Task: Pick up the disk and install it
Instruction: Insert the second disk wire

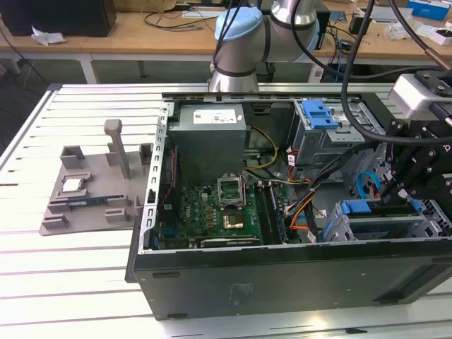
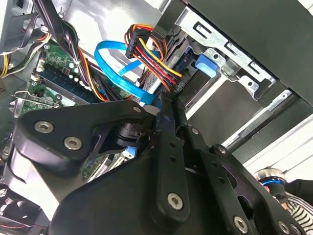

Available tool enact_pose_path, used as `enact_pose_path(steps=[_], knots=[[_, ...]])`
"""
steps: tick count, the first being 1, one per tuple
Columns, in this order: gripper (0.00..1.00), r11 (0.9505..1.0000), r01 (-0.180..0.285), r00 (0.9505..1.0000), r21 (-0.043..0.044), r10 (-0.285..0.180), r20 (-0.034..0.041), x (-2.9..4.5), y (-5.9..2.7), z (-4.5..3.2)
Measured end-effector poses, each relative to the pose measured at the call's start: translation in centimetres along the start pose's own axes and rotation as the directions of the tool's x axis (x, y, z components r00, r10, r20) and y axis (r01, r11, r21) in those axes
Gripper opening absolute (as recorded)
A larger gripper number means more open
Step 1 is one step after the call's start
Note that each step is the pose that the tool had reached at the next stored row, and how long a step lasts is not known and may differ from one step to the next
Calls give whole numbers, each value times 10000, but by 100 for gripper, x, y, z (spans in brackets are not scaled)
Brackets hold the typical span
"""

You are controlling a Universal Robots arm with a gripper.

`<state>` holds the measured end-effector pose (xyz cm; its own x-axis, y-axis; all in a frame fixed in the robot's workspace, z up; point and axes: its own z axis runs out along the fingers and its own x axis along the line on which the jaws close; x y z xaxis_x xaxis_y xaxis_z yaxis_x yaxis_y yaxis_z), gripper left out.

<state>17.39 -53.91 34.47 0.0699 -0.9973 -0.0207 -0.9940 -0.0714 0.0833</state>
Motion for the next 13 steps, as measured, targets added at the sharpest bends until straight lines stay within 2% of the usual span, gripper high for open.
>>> enact_pose_path(steps=[13], knots=[[16,10000,0,10000,-45,0,15,3,-16,46]])
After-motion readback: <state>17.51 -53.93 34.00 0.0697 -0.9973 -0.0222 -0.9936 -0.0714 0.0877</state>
